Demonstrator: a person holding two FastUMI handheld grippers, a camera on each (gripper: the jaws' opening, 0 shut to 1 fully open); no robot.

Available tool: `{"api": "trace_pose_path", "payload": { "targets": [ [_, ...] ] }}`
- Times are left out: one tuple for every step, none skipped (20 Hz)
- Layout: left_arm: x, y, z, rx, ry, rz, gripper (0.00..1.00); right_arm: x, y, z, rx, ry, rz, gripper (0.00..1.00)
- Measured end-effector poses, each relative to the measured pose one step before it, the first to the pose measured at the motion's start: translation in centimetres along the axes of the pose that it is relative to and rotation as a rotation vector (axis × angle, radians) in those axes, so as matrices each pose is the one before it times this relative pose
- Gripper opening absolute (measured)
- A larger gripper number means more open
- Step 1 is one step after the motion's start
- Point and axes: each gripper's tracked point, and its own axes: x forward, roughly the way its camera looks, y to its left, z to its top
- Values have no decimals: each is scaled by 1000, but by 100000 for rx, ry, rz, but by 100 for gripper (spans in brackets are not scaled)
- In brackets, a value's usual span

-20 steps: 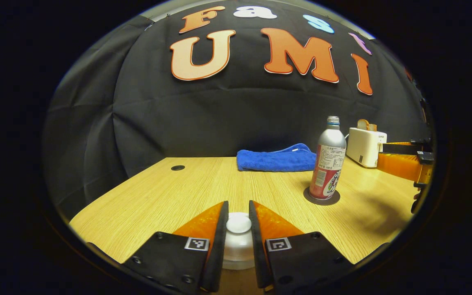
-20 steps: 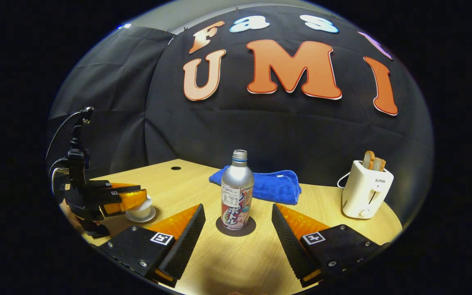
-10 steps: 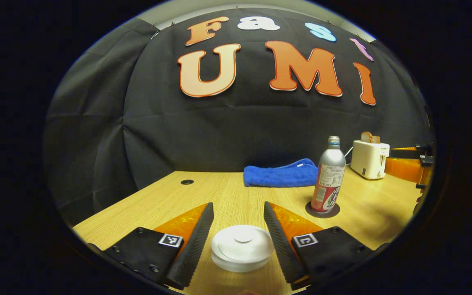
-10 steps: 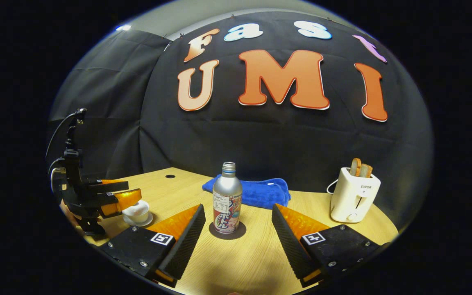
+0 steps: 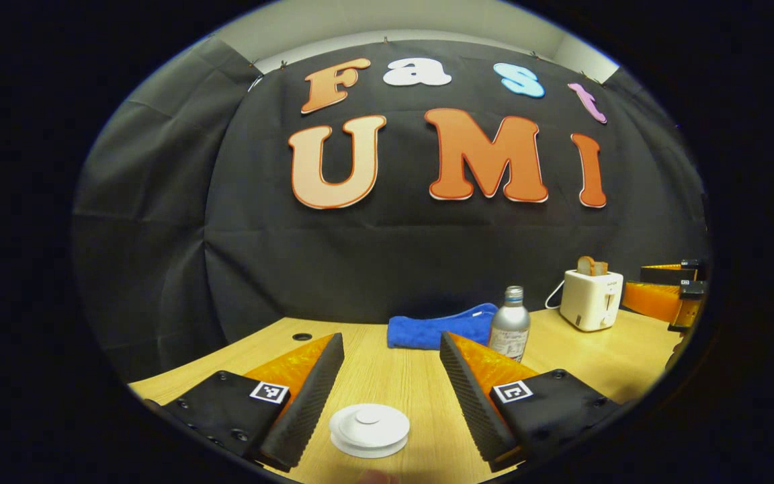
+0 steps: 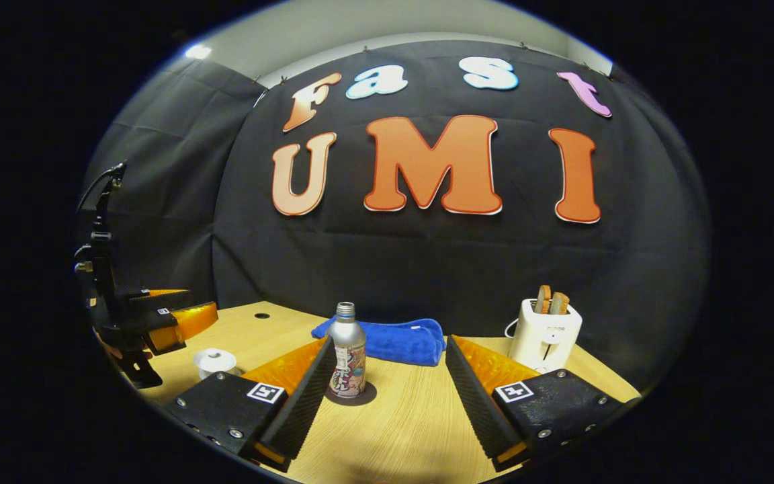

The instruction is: Open the teacup lid with one hand, grasp the water bottle and pour water into the teacup with the other hand; after pouring, place the water bottle on the coaster and then close the teacup lid.

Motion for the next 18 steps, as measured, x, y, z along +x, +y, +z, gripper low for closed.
{"api": "trace_pose_path", "payload": {
  "targets": [
    [-262, -523, 709, 348, -1234, -687, 99, -376, -370, 458, 734, -1724, -762, 98],
    [-178, -530, 678, 290, -1027, -1029, 93, -336, -321, 680, 431, -1848, -806, 98],
    [-272, -567, 619, -73, -868, -1141, 100, -255, -256, 533, 324, -1831, -485, 98],
    [-208, -461, 655, -232, -464, -829, 100, -233, -68, 444, 267, -844, -317, 98],
    [-194, -306, 568, -555, -587, -291, 100, -349, -91, 374, 597, -851, -354, 98],
    [-106, -100, 636, -786, -875, -282, 100, -234, -117, 494, 377, -927, -361, 98],
    [-170, -95, 573, -599, -496, 71, 100, -211, -55, 517, -270, -1359, -602, 98],
    [-222, -82, 509, -286, -940, -166, 99, -180, -144, 559, -755, -1387, -801, 98],
    [-308, -82, 487, -106, -1114, -100, 99, -184, -322, 345, -1002, -1105, -1344, 98],
    [-99, -72, 298, 254, -1522, -43, 98, -158, -166, 493, -1283, -1604, -942, 98],
    [73, -161, -283, -716, -77, -372, 98, -126, -15, 332, -1443, -1400, -662, 98],
    [-142, -319, -663, -1774, 830, -705, 94, -63, -153, -120, -1376, -380, -923, 97],
    [-128, -86, -265, -1548, 581, -461, 96, -67, 19, -120, -1413, -473, -498, 97],
    [-36, 322, -146, -168, 236, 338, 98, -15, 62, -149, -1570, -424, -267, 98],
    [44, 393, -118, 737, 30, 788, 98, -72, 143, -138, -1701, -1191, 113, 98],
    [21, 277, -126, 659, 197, 552, 100, 103, 196, -205, -1690, -200, -31, 98],
    [14, 95, -176, 611, 461, 211, 98, -14, 141, -448, -1166, 469, 0, 98],
    [-34, 153, 60, 436, -165, 637, 100, 46, 149, -272, -529, 646, -21, 98]
  ]
}}
